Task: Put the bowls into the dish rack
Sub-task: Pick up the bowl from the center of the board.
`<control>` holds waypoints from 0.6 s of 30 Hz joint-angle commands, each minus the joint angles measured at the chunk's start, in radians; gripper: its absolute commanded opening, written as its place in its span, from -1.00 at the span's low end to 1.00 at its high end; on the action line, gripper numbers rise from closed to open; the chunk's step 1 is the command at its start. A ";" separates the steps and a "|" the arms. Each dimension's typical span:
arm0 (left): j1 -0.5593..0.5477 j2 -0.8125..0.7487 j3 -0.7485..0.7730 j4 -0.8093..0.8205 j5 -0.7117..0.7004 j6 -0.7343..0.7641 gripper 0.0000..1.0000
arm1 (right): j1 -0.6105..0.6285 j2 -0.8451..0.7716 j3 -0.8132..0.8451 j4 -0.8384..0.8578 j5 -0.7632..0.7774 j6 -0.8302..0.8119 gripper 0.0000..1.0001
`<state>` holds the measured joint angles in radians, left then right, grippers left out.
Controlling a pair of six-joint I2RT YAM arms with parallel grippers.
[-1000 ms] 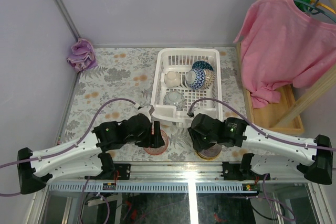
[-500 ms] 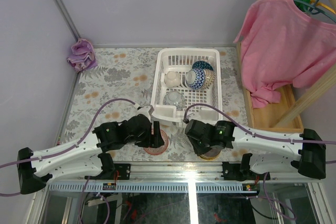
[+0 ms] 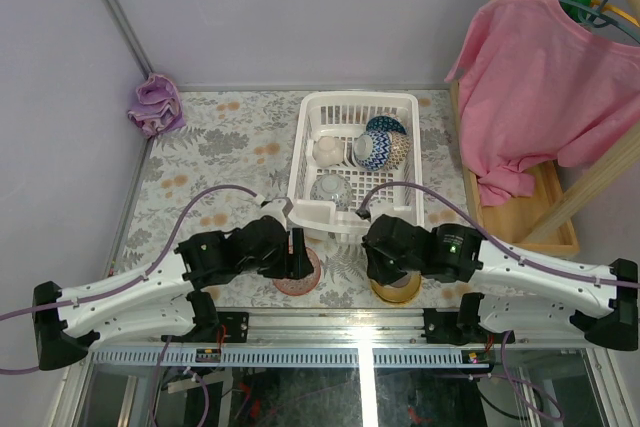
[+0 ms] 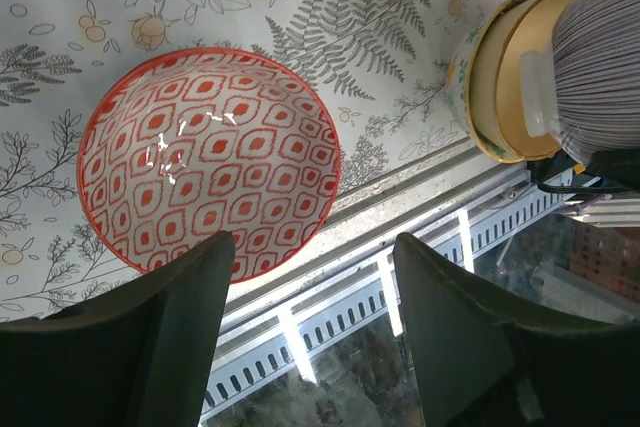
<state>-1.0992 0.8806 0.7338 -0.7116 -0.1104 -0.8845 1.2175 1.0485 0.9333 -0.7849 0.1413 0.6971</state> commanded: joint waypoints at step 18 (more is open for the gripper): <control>0.439 0.239 0.490 0.118 0.216 0.262 0.34 | -0.644 0.114 0.233 0.690 -0.513 -0.021 -1.00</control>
<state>-0.8360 1.0973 1.2396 -0.6724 -0.0788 -0.6968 0.6949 1.1133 1.3075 -0.4702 -0.0586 0.5743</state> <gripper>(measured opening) 0.676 0.115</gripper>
